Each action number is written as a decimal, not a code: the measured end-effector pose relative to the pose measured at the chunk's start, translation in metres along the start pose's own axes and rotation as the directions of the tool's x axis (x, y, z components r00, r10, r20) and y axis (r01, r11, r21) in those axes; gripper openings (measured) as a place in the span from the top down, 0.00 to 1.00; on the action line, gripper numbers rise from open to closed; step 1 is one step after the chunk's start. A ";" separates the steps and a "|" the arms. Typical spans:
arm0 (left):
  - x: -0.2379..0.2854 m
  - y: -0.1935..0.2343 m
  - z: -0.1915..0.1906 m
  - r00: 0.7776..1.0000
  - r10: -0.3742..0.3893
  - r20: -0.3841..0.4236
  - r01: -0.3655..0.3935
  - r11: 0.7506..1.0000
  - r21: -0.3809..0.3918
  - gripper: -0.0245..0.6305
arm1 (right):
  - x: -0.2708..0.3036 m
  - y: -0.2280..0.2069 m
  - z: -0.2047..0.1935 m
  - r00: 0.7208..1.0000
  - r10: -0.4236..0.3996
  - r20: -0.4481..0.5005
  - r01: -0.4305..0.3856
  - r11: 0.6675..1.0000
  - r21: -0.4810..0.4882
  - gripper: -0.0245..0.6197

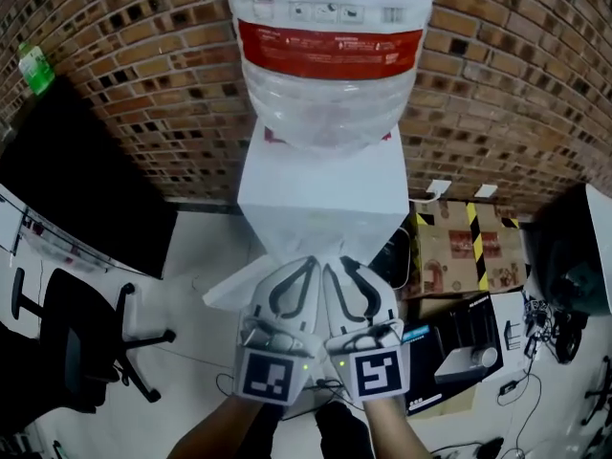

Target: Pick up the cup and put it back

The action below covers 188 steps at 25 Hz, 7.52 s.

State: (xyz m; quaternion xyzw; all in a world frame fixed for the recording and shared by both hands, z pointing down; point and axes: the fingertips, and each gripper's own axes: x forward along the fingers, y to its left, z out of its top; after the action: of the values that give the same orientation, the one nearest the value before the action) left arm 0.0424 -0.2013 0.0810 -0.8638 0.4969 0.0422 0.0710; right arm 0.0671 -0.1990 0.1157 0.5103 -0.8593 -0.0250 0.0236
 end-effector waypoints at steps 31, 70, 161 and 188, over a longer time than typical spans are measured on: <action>-0.044 0.018 -0.473 0.999 0.040 -0.002 -0.040 0.999 -0.024 0.97 | 0.067 0.020 -0.480 0.993 -0.114 -0.007 0.114 0.994 -0.005 0.65; -0.042 0.030 -0.599 0.996 0.077 -0.035 -0.080 0.994 -0.078 0.97 | 0.190 -0.032 -0.687 0.975 -0.179 -0.131 0.187 0.981 0.046 0.42; -0.079 0.044 -0.605 0.992 0.099 -0.075 -0.104 0.993 -0.055 0.97 | 0.198 -0.044 -0.713 0.964 -0.206 -0.165 0.217 0.975 0.052 0.41; -0.062 0.044 -0.589 0.995 0.091 -0.037 -0.092 0.995 -0.030 0.97 | 0.096 0.019 -0.582 0.976 -0.201 -0.078 0.203 0.979 0.026 0.63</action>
State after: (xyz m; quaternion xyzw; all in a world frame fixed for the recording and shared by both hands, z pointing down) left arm -0.0255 -0.2676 0.6671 -0.8418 0.5363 0.0380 0.0466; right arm 0.0434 -0.2856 0.6990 0.5960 -0.8018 0.0064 0.0446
